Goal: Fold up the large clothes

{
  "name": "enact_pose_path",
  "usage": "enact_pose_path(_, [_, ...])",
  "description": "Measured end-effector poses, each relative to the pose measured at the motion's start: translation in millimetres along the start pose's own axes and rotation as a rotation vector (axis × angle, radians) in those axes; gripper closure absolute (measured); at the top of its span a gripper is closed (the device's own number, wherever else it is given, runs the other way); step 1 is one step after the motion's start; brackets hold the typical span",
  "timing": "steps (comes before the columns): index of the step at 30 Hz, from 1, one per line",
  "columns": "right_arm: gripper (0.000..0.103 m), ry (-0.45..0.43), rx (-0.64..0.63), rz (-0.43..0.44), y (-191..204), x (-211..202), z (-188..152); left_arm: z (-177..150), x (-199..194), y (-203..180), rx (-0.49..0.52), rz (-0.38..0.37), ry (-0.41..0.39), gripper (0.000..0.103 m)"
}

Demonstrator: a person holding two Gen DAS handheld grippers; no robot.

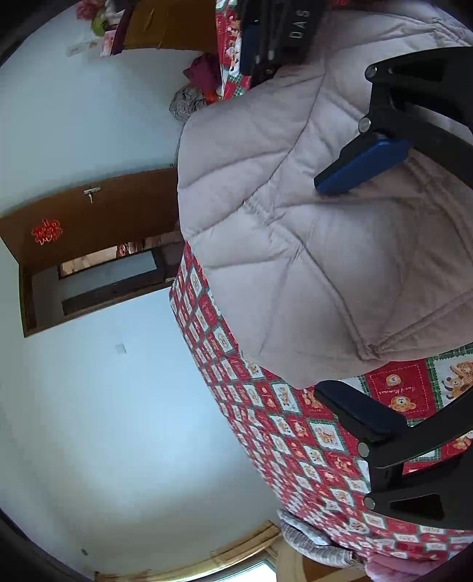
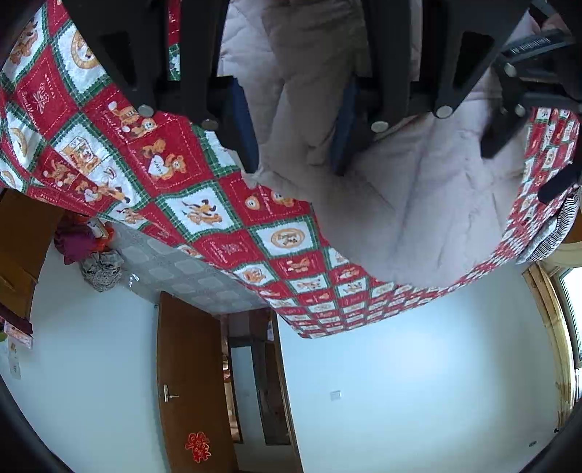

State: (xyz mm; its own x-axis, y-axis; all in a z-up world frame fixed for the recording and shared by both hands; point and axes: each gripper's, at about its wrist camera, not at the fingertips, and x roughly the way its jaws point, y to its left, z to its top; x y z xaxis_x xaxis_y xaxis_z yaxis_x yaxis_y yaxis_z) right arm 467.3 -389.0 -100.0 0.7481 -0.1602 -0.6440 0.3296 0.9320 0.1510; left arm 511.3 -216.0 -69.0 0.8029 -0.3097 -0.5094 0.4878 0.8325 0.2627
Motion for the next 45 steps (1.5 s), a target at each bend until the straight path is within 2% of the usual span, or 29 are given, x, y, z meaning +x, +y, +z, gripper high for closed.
enact_pose_path(4, [0.059,0.026,0.013,-0.021,-10.9,15.5,-7.9,0.9,25.1,7.3,-0.053,-0.047,0.050,0.001])
enact_pose_path(8, [0.059,0.058,0.038,-0.029,-21.7,28.2,-13.3,-2.7,41.0,-3.1,-0.079,-0.080,0.086,0.001])
enact_pose_path(15, [0.059,0.099,0.037,-0.056,-26.1,41.5,-17.9,-3.1,54.5,-16.3,-0.073,-0.085,0.113,0.001])
enact_pose_path(21, [0.059,0.116,0.011,-0.083,-21.4,46.7,-20.6,-10.7,58.9,-16.2,-0.095,-0.098,0.109,0.001])
enact_pose_path(45, [0.058,0.159,0.015,-0.080,-19.9,59.7,-26.3,-20.9,67.8,-18.1,-0.126,-0.100,0.101,0.001])
